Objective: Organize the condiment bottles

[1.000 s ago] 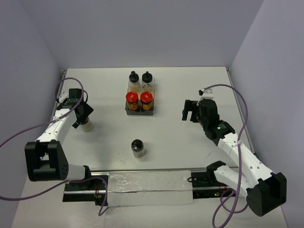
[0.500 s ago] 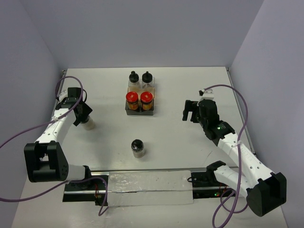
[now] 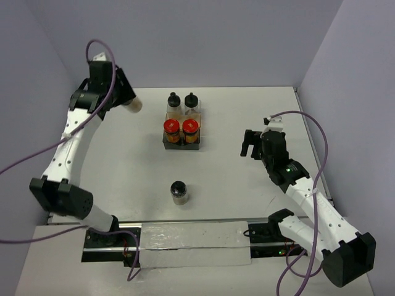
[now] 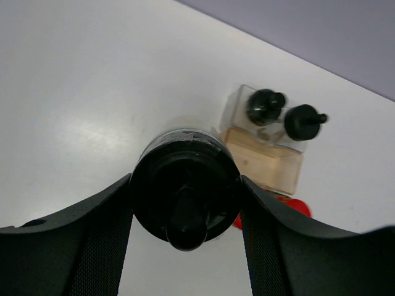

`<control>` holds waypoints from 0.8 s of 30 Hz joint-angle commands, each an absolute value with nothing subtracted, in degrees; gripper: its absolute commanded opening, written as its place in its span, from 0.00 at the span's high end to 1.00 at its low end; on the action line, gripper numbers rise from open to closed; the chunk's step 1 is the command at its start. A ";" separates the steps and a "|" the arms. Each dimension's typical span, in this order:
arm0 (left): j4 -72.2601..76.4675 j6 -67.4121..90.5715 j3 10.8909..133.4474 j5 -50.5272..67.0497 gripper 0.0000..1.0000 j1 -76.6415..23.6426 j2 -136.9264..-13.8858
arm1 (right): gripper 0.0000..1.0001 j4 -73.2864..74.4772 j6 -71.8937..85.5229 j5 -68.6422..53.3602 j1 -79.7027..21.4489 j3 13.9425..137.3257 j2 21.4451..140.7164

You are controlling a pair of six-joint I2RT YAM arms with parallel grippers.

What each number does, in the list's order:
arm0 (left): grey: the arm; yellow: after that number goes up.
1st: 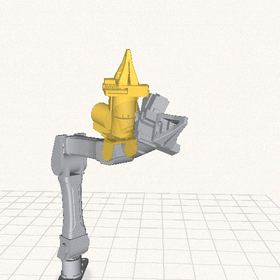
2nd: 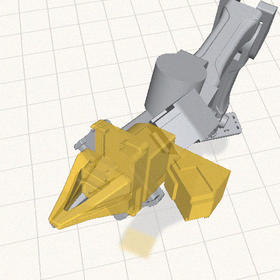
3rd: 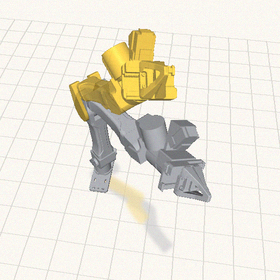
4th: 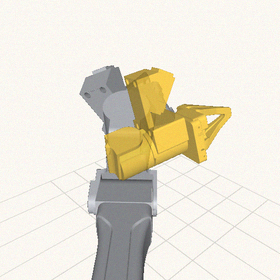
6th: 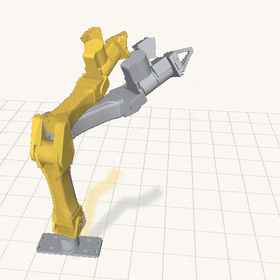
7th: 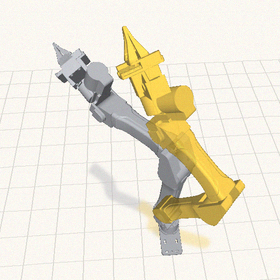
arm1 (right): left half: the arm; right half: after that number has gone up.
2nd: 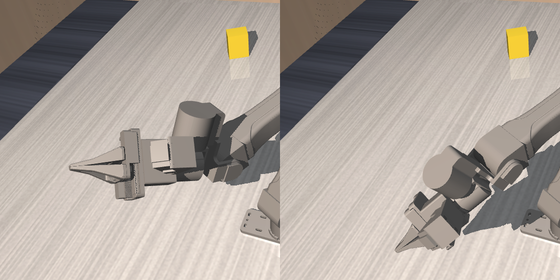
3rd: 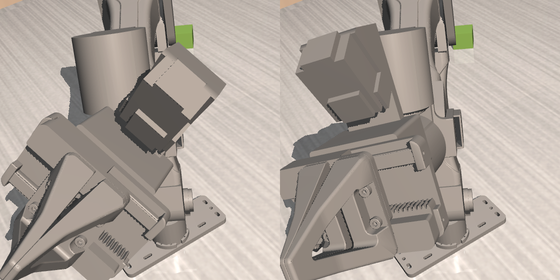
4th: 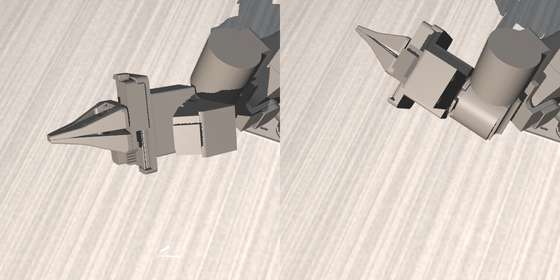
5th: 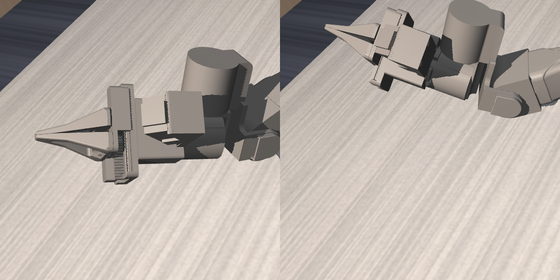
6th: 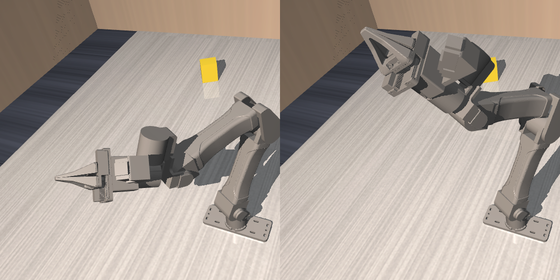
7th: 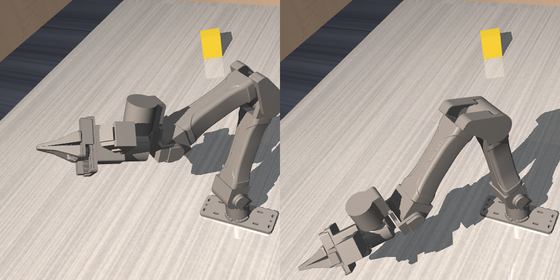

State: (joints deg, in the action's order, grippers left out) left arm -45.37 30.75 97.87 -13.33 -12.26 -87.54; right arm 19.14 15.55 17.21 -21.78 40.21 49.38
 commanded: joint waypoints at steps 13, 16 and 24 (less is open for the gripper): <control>-49.22 27.07 129.02 -13.09 0.90 -23.55 -117.77 | 0.00 19.97 15.47 20.74 -22.15 45.26 46.32; -48.23 26.76 128.12 -13.10 0.90 -24.69 -119.38 | 0.00 19.92 15.47 20.78 -22.06 45.46 47.78; -49.91 25.62 131.26 -12.97 0.90 -26.40 -124.74 | 0.00 18.01 15.47 19.25 -22.15 45.08 49.93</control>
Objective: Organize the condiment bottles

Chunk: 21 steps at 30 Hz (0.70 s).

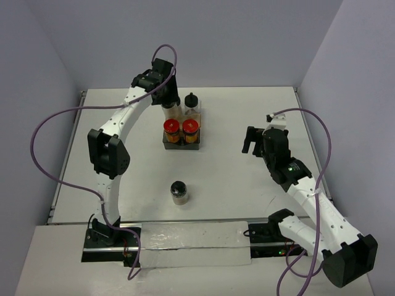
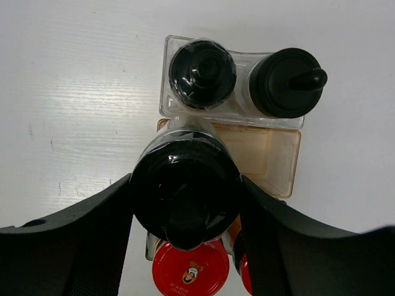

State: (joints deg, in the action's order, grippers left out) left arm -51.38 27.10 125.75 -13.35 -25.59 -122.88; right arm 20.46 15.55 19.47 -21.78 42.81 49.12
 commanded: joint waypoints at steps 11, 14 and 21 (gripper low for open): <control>-49.78 24.24 128.71 -15.54 0.90 -29.23 -126.77 | 0.00 17.46 15.47 18.98 -22.06 43.70 50.06; -49.92 23.62 128.13 -16.30 0.90 -29.83 -127.00 | 0.00 17.38 15.47 19.07 -22.15 43.49 50.01; -51.03 22.88 127.25 -18.34 0.90 -31.48 -126.36 | 0.00 17.23 15.47 18.98 -22.10 43.12 50.22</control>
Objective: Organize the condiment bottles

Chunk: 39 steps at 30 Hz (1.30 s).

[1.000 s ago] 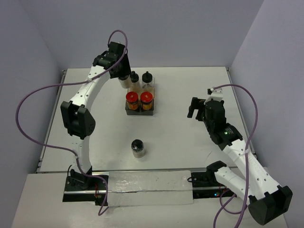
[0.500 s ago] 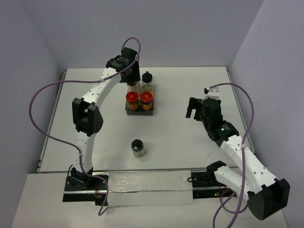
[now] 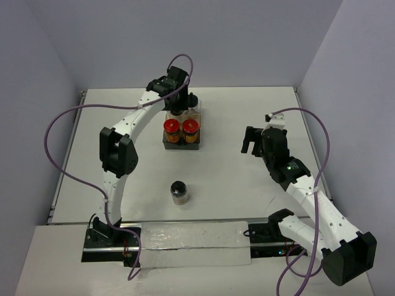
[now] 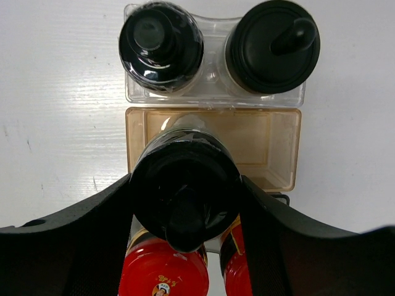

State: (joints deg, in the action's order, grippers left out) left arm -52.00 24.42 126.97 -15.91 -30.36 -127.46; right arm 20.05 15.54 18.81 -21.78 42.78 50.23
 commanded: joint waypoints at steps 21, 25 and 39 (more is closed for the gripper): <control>-50.61 23.99 124.67 -23.77 0.90 -32.40 -128.61 | 0.00 18.52 15.47 19.40 -22.06 43.10 48.85; -48.57 23.82 122.43 -22.82 0.89 -32.34 -128.47 | 0.00 18.90 15.47 19.54 -22.17 42.98 48.43; -47.90 25.95 119.02 -26.21 0.15 -32.38 -124.57 | 0.00 23.41 15.47 18.31 -22.11 47.26 48.34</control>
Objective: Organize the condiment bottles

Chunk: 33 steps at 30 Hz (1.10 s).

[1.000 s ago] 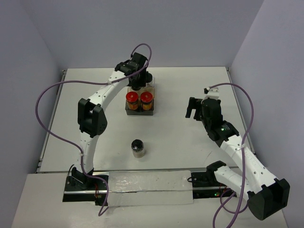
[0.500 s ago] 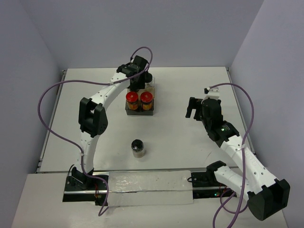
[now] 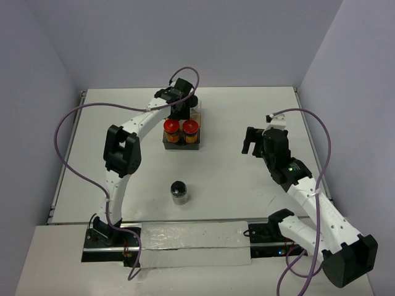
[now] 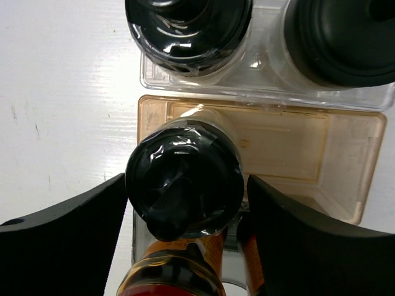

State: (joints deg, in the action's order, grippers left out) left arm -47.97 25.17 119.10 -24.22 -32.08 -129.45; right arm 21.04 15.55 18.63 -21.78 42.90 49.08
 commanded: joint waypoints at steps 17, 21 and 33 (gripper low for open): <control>-52.11 29.71 110.51 -35.97 0.15 -31.55 -96.09 | 0.00 26.03 15.47 8.63 -49.52 62.09 61.40; -52.95 32.89 102.96 -38.57 0.15 -28.22 -88.53 | 0.00 27.81 15.47 13.89 -59.98 66.37 69.28; -48.15 35.16 84.84 -30.85 0.15 -13.30 -71.98 | 0.00 28.06 15.47 15.05 -68.36 69.24 83.84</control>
State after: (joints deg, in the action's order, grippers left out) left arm -50.98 34.28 85.34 -33.24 -14.15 -74.55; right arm 27.90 15.53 13.32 -67.43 66.73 80.39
